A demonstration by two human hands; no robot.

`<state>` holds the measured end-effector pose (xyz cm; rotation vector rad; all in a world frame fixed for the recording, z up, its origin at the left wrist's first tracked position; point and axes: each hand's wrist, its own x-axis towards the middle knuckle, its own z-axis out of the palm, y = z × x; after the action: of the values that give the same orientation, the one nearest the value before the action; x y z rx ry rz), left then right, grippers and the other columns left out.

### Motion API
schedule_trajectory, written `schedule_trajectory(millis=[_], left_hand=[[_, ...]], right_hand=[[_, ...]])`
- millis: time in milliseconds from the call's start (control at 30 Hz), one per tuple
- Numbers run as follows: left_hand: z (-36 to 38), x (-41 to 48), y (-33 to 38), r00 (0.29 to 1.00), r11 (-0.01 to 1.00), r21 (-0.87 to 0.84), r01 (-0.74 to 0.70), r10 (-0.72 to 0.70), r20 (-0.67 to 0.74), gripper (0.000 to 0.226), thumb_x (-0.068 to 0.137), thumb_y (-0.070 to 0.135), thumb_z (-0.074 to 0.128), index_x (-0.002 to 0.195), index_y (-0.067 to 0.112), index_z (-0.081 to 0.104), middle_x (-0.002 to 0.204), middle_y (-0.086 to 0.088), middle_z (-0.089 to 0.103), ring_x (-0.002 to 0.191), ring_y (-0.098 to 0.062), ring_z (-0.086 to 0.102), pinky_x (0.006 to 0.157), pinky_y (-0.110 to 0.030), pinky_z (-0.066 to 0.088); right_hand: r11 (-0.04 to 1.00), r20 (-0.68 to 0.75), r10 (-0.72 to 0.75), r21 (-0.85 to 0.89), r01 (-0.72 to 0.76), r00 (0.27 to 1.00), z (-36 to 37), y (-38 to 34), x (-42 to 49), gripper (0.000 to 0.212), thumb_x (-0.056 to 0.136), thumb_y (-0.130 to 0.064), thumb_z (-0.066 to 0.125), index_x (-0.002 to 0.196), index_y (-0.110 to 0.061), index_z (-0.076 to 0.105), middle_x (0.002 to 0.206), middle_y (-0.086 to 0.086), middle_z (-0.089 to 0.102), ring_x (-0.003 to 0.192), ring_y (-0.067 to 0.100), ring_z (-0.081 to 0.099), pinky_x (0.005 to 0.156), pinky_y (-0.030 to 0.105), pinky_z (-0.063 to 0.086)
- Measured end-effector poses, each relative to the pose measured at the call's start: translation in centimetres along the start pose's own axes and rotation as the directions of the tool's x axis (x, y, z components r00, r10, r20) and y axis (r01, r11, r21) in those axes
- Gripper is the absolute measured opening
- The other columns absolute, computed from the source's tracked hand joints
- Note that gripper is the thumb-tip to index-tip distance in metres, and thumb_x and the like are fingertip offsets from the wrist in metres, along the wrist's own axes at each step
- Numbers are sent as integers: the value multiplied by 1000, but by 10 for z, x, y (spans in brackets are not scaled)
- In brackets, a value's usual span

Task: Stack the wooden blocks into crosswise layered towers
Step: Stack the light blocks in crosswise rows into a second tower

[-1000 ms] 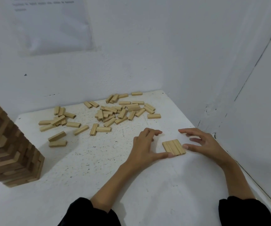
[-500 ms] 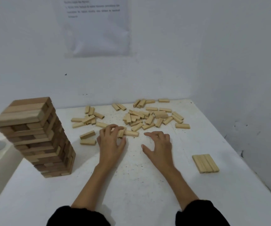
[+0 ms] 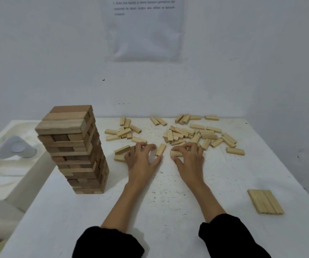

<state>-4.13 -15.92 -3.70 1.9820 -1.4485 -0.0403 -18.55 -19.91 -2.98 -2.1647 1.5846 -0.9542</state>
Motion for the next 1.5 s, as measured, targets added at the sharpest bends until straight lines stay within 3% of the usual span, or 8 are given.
schedule_trajectory(millis=[200, 400, 633, 767, 967, 1033, 1267, 1500], left_hand=[[1, 1, 2, 1000, 998, -68, -10, 10, -3, 22, 85, 30, 60, 107, 31, 65, 118, 6, 55, 113, -17, 44, 86, -29, 23], [-6, -5, 8, 998, 975, -216, -47, 53, 21, 20, 81, 20, 66, 100, 25, 70, 102, 7, 59, 101, -12, 44, 88, -35, 38], [-8, -27, 6, 964, 928, -317, -196, 242, 112, 24, 81, 18, 69, 103, 28, 70, 95, 12, 56, 94, -6, 46, 86, -32, 42], [-12, -31, -1, 933, 905, -346, -247, 319, 168, 27, 81, 36, 63, 107, 33, 68, 99, 13, 56, 97, -6, 46, 87, -31, 41], [-14, -30, 4, 876, 898, -279, -341, 411, 252, 39, 80, 58, 49, 112, 41, 64, 103, 21, 51, 97, 1, 40, 85, -29, 34], [-15, -29, 5, 867, 889, -308, -340, 423, 264, 31, 81, 53, 55, 108, 41, 65, 102, 21, 53, 97, -1, 44, 85, -30, 37], [-25, -36, 11, 822, 857, -411, -310, 459, 337, 22, 78, 27, 74, 99, 35, 69, 100, 15, 60, 96, -2, 48, 82, -21, 40], [-40, -46, 3, 808, 849, -501, -168, 410, 423, 47, 81, 36, 71, 124, 39, 53, 115, 14, 59, 107, -1, 48, 91, -18, 38]], right_hand=[[999, -5, -28, 36, 28, 1000, -11, 7, -21, 26, 81, -12, 70, 105, -21, 69, 110, 5, 48, 98, 14, 30, 80, 21, 25], [993, 75, -92, 80, 86, 993, -21, 12, -42, 27, 87, -8, 62, 109, -22, 69, 115, 1, 45, 100, 8, 28, 81, 15, 27], [982, 123, -144, 139, 126, 982, -34, 15, -62, 35, 86, -1, 61, 116, -17, 63, 104, -5, 47, 97, 12, 40, 77, 3, 31], [975, 132, -134, 198, 106, 982, -40, 17, -72, 34, 83, 3, 63, 111, -16, 62, 99, -13, 53, 92, 7, 46, 77, 4, 33], [946, 168, -97, 322, 39, 981, -53, 21, -86, 48, 79, 1, 69, 106, -34, 50, 91, -20, 62, 94, 6, 56, 83, 10, 39], [936, 199, -101, 352, 25, 975, -58, 22, -88, 52, 78, 1, 69, 106, -38, 49, 91, -17, 65, 93, 7, 58, 86, 16, 42], [912, 273, -143, 410, 19, 951, -66, 23, -94, 54, 76, -1, 73, 107, -38, 50, 89, -16, 68, 90, 1, 58, 82, 2, 36], [921, 230, -194, 377, 96, 954, -65, 24, -94, 54, 69, -16, 80, 105, -43, 51, 92, -17, 63, 95, 4, 52, 83, 8, 37]])
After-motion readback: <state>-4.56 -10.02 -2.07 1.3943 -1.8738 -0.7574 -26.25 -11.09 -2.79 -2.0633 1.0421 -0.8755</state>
